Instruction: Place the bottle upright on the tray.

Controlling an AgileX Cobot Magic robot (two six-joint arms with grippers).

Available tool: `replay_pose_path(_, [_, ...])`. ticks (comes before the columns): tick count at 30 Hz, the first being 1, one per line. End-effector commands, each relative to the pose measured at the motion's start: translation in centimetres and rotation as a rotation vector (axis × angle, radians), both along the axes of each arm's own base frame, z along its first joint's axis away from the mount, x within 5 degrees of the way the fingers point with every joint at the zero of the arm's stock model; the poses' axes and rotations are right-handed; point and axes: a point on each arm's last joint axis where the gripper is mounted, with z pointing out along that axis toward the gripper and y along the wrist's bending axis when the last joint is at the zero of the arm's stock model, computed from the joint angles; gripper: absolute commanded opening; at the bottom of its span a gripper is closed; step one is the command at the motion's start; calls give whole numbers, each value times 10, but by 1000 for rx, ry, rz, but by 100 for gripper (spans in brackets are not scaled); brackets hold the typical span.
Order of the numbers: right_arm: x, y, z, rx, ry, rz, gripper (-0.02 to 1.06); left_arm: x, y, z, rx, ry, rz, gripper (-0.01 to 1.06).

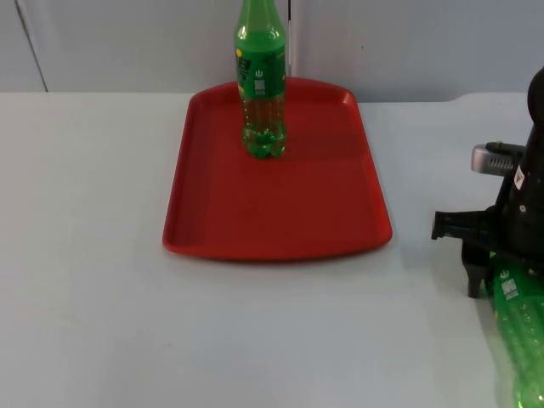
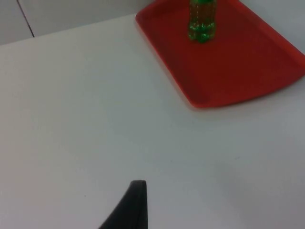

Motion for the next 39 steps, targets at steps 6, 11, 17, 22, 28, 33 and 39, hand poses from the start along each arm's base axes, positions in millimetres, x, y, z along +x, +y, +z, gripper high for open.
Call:
replay_pose_path(6, [-4,-4,-9,-34,37,1,0,0,0,-1,2,-1,-2,105])
replay_pose_path(11, [-2,-4,4,-19,4,7,0,0,0,-1,2,-1,-2,105])
replay_pose_path(17, [-1,-4,34,11,-70,17,0,0,0,-1,2,-1,-2,105])
replay_pose_path(22, [-1,-4,67,38,-156,61,0,0,0,-1,2,-1,-2,105])
replay_pose_path(28, [5,-2,130,71,-338,164,0,0,0,-1,2,-1,-2,105])
replay_pose_path(33, [3,-2,186,97,-532,258,0,0,0,-1,2,-1,-2,105])
replay_pose_path(39, [-10,-5,236,115,-747,359,0,0,0,-1,2,-1,-2,105])
